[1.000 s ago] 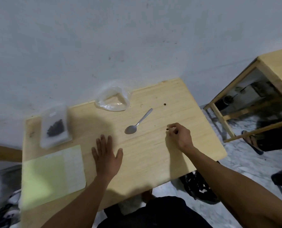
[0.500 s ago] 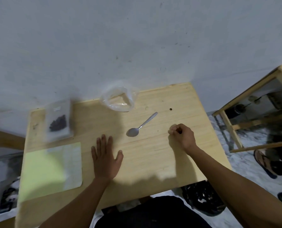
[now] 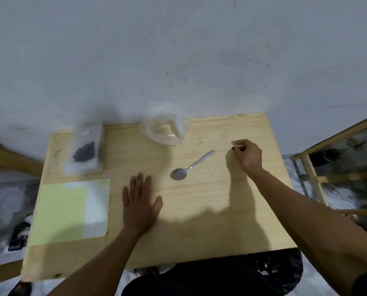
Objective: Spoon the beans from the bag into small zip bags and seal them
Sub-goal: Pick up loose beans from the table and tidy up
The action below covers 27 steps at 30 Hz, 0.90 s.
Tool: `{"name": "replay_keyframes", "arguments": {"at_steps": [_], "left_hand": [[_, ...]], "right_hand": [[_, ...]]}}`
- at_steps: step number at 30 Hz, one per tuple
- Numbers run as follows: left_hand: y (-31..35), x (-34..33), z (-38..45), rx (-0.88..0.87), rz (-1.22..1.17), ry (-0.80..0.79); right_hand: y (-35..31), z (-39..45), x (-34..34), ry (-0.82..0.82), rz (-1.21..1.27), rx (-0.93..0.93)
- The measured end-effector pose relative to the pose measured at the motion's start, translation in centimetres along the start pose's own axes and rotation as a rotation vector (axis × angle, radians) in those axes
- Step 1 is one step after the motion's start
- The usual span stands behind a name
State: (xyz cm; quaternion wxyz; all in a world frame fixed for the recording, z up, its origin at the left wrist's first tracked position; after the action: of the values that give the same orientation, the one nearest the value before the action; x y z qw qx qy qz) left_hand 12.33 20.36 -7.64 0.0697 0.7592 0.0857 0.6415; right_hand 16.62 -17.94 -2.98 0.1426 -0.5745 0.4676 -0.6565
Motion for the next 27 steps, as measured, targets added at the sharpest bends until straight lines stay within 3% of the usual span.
{"name": "replay_keyframes", "arguments": {"at_steps": [13,16,20,27], "left_hand": [[0.1,0.0,0.0,0.019,-0.022,-0.102],[0.5,0.6,0.0,-0.032,0.000,-0.054],[3.2,1.4,-1.7,-0.232,0.052,0.023],[11.6,-0.4,-6.6,-0.655,0.096,-0.118]], "right_hand": [[1.0,1.4,-1.8,-0.108,-0.236,-0.034],[1.1,-0.4,-1.2,-0.052,-0.076,-0.149],[1.9,-4.9,-0.7,0.032,0.297,-0.301],[3.3,-14.1,1.9,0.063,0.895,-0.528]]}}
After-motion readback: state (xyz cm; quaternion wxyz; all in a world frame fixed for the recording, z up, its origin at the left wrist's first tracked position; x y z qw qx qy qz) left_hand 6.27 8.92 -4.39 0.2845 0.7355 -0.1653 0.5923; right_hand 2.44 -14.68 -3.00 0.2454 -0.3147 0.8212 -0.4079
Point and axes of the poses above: each hand's wrist, its own z-axis towards the middle knuckle, its own x-axis out of the back of the hand, y = z × x, the point moved 8 cm from there along z, towards the middle knuckle, and after that the axes turned 11 degrees about x, right-handed, at the moved point
